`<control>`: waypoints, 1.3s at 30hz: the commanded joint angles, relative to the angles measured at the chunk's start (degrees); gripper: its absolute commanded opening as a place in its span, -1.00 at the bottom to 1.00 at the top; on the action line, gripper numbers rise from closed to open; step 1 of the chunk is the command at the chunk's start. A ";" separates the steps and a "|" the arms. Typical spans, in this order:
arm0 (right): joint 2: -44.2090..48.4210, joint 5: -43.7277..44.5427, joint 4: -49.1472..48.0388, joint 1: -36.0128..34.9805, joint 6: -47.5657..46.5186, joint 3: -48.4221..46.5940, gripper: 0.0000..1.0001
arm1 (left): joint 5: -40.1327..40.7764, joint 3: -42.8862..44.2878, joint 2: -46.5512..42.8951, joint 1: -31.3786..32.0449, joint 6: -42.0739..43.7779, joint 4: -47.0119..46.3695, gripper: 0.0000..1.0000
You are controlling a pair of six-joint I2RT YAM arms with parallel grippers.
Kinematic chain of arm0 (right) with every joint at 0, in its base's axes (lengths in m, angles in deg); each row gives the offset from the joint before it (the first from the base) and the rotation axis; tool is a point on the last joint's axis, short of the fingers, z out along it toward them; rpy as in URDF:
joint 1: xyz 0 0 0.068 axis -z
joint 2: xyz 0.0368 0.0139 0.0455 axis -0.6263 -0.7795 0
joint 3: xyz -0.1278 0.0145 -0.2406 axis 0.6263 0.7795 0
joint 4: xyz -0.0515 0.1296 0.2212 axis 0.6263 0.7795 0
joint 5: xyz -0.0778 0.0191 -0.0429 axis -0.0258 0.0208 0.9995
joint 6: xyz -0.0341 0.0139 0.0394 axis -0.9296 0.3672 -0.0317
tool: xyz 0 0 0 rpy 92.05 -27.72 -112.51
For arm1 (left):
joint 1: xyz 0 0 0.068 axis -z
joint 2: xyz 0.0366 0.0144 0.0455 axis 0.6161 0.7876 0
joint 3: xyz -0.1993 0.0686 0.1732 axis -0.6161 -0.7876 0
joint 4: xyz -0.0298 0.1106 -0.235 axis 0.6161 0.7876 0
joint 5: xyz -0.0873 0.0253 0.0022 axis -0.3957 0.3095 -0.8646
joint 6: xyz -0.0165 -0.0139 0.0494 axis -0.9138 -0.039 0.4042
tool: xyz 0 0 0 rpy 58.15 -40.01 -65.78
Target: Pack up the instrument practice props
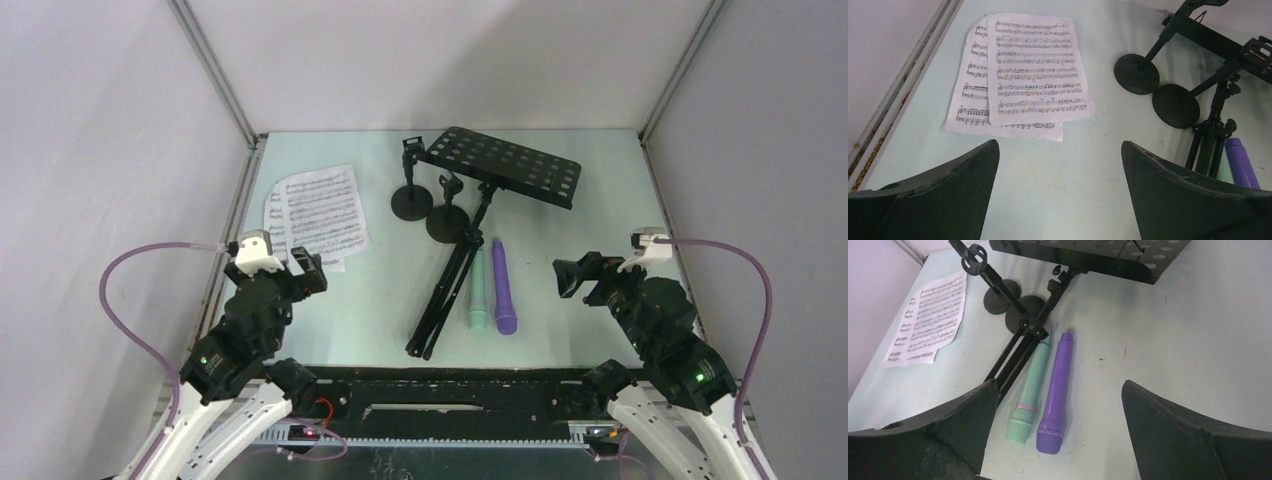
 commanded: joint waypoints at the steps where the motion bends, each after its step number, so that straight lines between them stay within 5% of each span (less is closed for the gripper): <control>1: 2.26 1.82 -1.25 0.21 1.88 1.57 0.99 | -0.11 -0.76 -1.73 -0.42 1.14 -1.19 1.00; 12: 9.09 2.91 -3.01 0.17 1.93 5.51 0.99 | -1.59 -0.85 -3.43 -0.42 -1.70 -0.38 1.00; 39: 8.33 2.17 -3.12 0.21 2.07 5.78 0.99 | -1.53 -1.57 -3.31 -0.42 -2.85 0.57 0.99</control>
